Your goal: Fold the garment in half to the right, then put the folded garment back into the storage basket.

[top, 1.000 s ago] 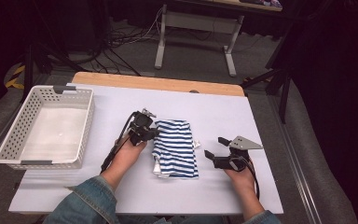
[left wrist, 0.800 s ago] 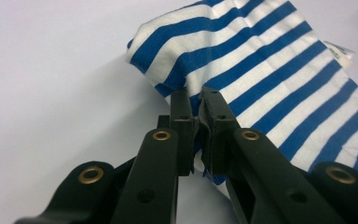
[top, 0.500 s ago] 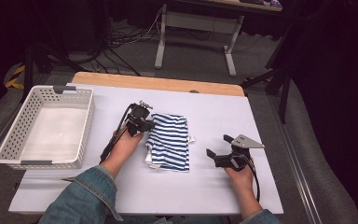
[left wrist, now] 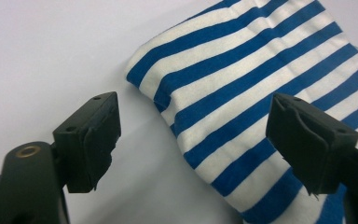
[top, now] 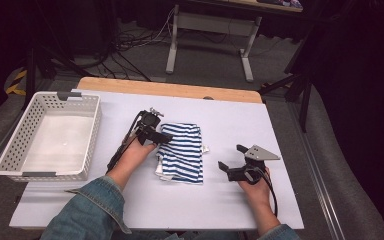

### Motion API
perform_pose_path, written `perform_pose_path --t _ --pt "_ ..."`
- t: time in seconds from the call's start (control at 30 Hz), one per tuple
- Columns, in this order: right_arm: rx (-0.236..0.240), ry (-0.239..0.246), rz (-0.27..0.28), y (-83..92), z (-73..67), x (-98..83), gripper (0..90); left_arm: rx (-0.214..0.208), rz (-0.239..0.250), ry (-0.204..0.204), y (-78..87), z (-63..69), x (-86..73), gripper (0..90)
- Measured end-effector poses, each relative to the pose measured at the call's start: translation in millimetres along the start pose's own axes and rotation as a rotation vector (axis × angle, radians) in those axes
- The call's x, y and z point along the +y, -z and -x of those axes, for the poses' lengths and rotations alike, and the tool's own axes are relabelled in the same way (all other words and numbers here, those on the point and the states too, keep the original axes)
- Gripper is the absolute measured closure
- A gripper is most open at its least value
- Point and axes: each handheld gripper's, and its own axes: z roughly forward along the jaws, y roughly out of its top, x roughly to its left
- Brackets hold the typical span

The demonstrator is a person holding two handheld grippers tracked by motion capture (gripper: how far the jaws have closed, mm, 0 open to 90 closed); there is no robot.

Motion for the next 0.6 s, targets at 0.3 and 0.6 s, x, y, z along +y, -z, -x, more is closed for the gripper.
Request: perform_pose_path --t 0.3,0.6 --pt "0.007 0.015 0.005 0.3 -2.2 0.7 1.4 -0.039 -0.052 0.003 -15.5 5.0 0.2 11.0" --pt "0.018 0.02 0.003 -0.4 -2.2 0.6 1.8 -0.056 -0.067 -0.038 -21.0 20.2 2.3 6.4"
